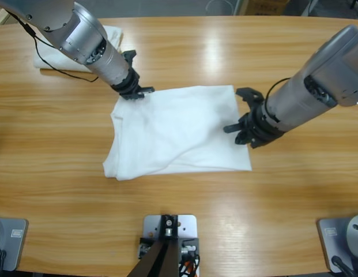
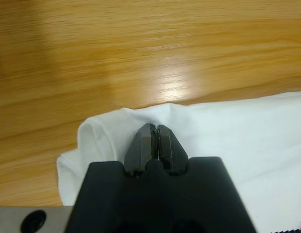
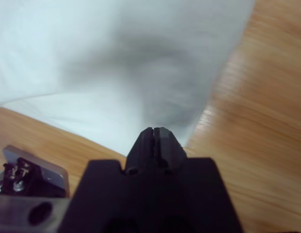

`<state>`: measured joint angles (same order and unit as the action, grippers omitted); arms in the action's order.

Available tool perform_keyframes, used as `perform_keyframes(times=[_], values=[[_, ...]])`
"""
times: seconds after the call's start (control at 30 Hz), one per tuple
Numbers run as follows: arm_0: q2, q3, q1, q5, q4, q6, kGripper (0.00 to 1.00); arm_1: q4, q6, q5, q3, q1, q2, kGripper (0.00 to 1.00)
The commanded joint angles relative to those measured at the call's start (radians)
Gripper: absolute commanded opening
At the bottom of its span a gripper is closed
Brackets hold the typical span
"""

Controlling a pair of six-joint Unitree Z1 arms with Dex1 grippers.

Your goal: Fold clothes

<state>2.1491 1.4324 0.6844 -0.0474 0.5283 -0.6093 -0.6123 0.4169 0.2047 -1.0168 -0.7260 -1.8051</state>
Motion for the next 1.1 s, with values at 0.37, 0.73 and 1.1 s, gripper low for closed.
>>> perform_keyframes(times=[0.37,0.73,1.1], values=[[0.097,-0.009,0.01,0.014,0.021,0.007,0.0,0.0,0.132,-0.036,0.121,-0.056,-0.083,0.0],[0.099,-0.001,0.01,0.014,0.031,0.01,0.0,-0.071,0.122,-0.043,0.113,-0.056,-0.063,0.0],[-0.317,-0.001,0.146,0.09,0.22,-0.018,0.0,-0.166,0.078,-0.031,-0.051,-0.056,0.084,0.0]])
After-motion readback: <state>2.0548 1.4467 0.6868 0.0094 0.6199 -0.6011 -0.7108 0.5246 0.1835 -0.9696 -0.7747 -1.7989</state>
